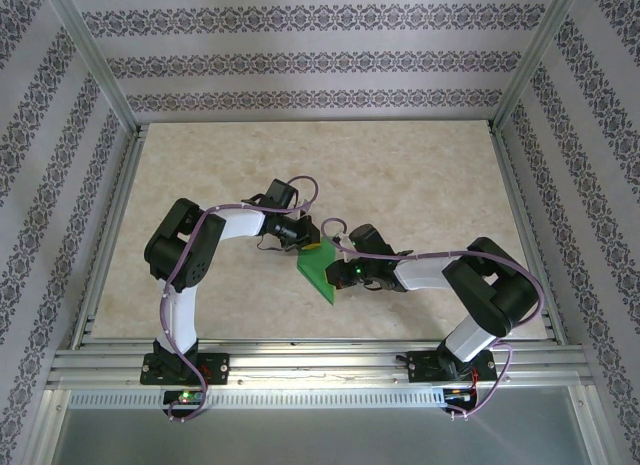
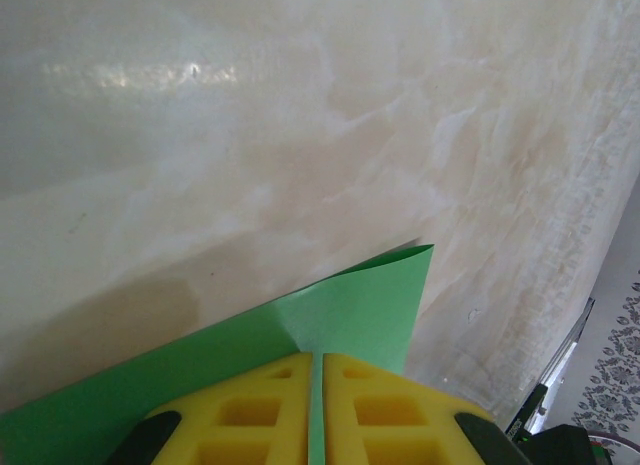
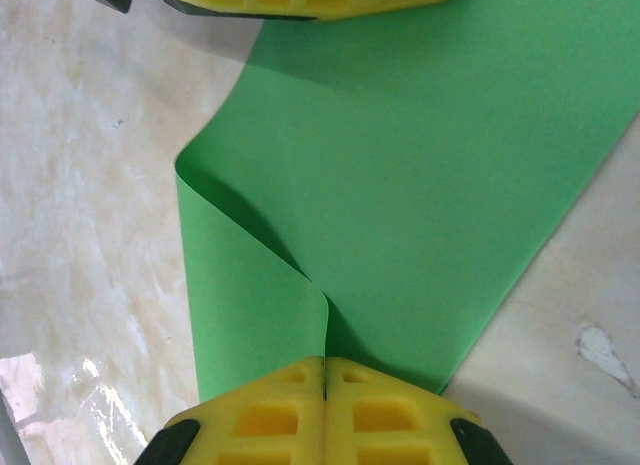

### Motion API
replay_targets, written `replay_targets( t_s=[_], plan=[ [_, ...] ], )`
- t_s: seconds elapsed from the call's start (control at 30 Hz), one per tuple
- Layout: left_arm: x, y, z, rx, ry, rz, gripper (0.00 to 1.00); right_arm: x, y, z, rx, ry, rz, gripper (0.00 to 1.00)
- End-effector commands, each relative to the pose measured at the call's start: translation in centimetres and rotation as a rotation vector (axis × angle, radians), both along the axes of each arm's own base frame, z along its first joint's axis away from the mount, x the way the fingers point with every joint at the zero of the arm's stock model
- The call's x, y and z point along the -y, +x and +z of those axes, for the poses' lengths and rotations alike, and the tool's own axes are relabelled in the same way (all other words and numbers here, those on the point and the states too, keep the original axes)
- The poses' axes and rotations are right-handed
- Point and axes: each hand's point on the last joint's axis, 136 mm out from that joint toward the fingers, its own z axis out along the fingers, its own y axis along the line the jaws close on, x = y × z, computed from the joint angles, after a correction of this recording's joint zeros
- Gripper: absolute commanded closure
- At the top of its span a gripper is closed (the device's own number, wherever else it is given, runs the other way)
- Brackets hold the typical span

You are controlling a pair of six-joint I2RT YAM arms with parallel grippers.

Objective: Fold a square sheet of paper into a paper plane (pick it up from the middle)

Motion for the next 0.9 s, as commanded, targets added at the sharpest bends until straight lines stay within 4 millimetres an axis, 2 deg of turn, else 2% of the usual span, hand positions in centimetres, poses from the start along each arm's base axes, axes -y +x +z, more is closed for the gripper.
replay_targets(
  t_s=[0.0, 0.27, 0.47, 0.63, 0.8, 0.87],
  plan=[
    [-0.9, -1.6, -0.8, -0.055, 0.058, 0.006, 0.89, 0.0, 0.6, -0.1, 0.016, -0.005, -0.006, 0.99],
    [-0.9, -1.6, -1.0, -0.057, 0.06, 0.008, 0.89, 0.1, 0.5, -0.5, 0.009, -0.014, -0.003, 0.99],
    [-0.6, -1.1, -0.1, -0.033, 0.044, 0.004, 0.89, 0.4, 0.4, -0.8, 0.002, -0.026, -0.008, 0.99],
    [-0.2, 0.0, 2.4, 0.031, 0.032, -0.008, 0.85, 0.3, 0.3, -0.9, -0.007, -0.022, -0.012, 0.99],
    [-1.0, 0.8, 5.6, 0.128, 0.039, 0.058, 0.8, 0.2, 0.4, -0.9, -0.009, -0.014, -0.017, 0.99],
    [-1.6, 0.4, 6.3, 0.147, 0.045, 0.083, 0.8, 0.2, 0.4, -0.9, -0.011, -0.015, -0.02, 0.99]
  ],
)
